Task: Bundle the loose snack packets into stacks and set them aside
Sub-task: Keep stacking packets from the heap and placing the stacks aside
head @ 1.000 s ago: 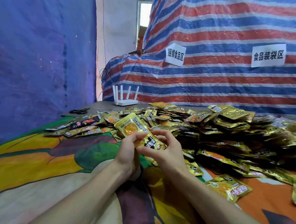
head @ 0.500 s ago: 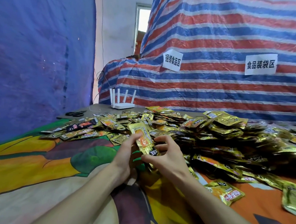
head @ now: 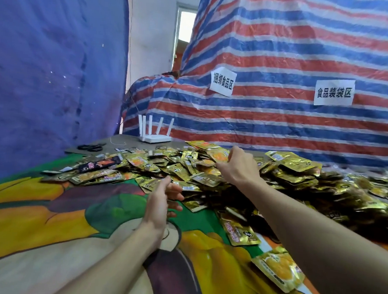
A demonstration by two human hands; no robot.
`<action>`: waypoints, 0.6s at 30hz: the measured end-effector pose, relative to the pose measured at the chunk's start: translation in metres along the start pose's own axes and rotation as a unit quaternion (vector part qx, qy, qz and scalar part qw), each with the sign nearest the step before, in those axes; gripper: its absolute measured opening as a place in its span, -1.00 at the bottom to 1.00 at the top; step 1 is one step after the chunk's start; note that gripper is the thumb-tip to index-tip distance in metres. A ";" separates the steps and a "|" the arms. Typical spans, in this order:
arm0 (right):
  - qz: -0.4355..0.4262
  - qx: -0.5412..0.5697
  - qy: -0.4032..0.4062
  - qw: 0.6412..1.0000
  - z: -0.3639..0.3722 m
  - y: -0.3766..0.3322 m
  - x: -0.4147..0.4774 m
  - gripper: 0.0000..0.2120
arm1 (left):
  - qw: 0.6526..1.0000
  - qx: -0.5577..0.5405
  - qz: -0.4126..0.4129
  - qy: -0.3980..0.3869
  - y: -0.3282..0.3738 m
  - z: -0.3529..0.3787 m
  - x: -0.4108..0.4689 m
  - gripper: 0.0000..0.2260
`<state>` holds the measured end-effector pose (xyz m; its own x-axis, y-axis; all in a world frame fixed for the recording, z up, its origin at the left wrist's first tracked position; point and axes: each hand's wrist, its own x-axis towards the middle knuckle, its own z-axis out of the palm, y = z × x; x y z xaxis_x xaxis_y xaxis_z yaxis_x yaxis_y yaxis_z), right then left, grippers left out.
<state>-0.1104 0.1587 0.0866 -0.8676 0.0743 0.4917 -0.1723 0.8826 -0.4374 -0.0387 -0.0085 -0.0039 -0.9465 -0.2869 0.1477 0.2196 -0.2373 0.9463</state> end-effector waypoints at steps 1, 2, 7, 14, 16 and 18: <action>-0.007 -0.034 -0.003 0.999 0.008 0.001 0.002 -0.71 | 1.000 0.006 0.003 -0.005 0.000 0.001 -0.001 -0.60; -0.017 -0.070 -0.004 0.997 0.016 0.003 0.001 -0.76 | 1.000 0.013 0.006 -0.013 0.000 0.002 -0.002 -0.61; -0.026 -0.216 -0.033 0.975 0.043 0.010 -0.010 -0.74 | 0.998 0.046 0.027 -0.033 0.001 0.008 -0.004 -0.70; -0.072 -0.185 0.011 0.980 0.041 -0.018 -0.006 -0.76 | 0.980 0.156 0.088 0.088 -0.003 0.005 0.006 -0.83; -0.096 -0.150 0.007 0.984 0.047 -0.033 -0.002 -0.78 | 0.959 0.240 0.106 0.109 0.009 -0.005 0.023 -0.87; -0.118 -0.128 -0.011 0.985 0.058 -0.044 0.003 -0.79 | 0.916 0.365 0.148 0.082 0.024 -0.024 0.045 -0.92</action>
<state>-0.1326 0.0931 0.0635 -0.8278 -0.1533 0.5397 -0.2487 0.9625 -0.1080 -0.0706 -0.0498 0.0185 -0.8100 -0.3878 0.4398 0.1875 0.5393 0.8210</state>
